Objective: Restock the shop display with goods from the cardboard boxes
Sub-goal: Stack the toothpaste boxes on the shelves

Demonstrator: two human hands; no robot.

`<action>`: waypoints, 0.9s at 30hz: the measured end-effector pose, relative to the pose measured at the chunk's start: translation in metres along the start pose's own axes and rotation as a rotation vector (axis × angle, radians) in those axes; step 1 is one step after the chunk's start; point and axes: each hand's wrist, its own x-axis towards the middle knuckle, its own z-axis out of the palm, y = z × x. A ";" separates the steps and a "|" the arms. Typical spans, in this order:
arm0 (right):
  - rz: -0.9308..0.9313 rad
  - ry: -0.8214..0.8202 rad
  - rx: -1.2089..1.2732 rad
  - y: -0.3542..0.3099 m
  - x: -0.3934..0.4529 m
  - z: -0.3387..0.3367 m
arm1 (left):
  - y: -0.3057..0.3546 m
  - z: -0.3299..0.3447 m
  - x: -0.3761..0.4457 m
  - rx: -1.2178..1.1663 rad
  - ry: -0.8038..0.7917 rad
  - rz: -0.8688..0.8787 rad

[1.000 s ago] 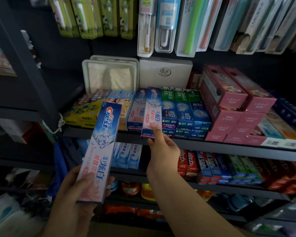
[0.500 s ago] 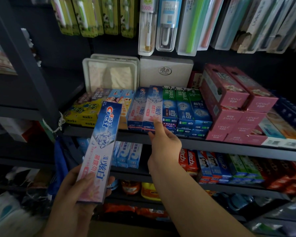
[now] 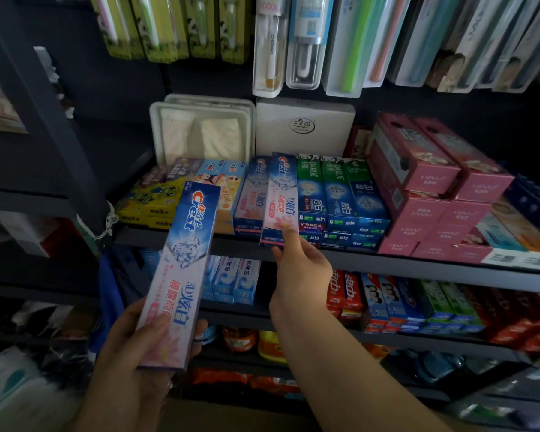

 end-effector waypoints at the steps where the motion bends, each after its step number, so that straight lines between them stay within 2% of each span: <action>1: -0.030 -0.019 -0.014 -0.001 0.003 -0.001 | 0.001 0.001 0.000 -0.011 -0.006 0.001; 7: -0.089 -0.031 -0.135 0.000 0.008 0.001 | 0.004 0.005 -0.002 -0.016 0.059 -0.003; 17: 0.051 -0.086 -0.013 -0.015 0.004 0.004 | 0.000 0.005 0.001 -0.022 0.037 -0.007; 27: 0.069 -0.109 -0.038 -0.014 0.008 0.000 | 0.000 0.011 -0.002 -0.022 0.073 -0.001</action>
